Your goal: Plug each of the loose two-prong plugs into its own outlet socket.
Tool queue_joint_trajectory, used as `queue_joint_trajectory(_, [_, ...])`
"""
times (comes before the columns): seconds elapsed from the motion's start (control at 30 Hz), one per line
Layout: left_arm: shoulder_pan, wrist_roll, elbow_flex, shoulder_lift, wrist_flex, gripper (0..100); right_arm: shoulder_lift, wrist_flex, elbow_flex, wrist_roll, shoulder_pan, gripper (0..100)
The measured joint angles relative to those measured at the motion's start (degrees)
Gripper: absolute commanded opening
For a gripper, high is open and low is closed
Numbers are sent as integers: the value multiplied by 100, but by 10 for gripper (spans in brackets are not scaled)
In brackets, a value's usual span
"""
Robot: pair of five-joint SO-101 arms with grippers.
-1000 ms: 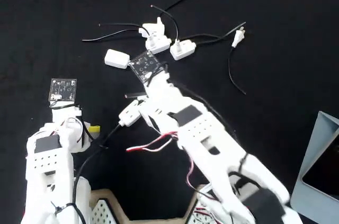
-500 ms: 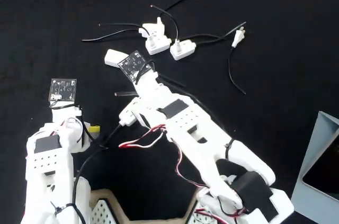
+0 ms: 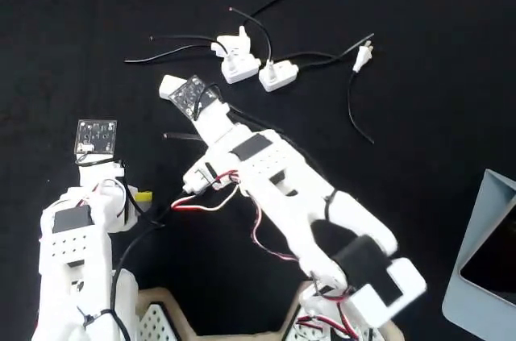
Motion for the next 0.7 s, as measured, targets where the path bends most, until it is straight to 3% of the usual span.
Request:
queue_joint_trajectory(0.43, [0, 0, 0, 0, 0, 309, 255, 62, -281, 0, 88, 11])
queue_joint_trajectory(0.7, [0, 9, 18, 0, 0, 309, 237, 70, -914, 18, 1134, 12])
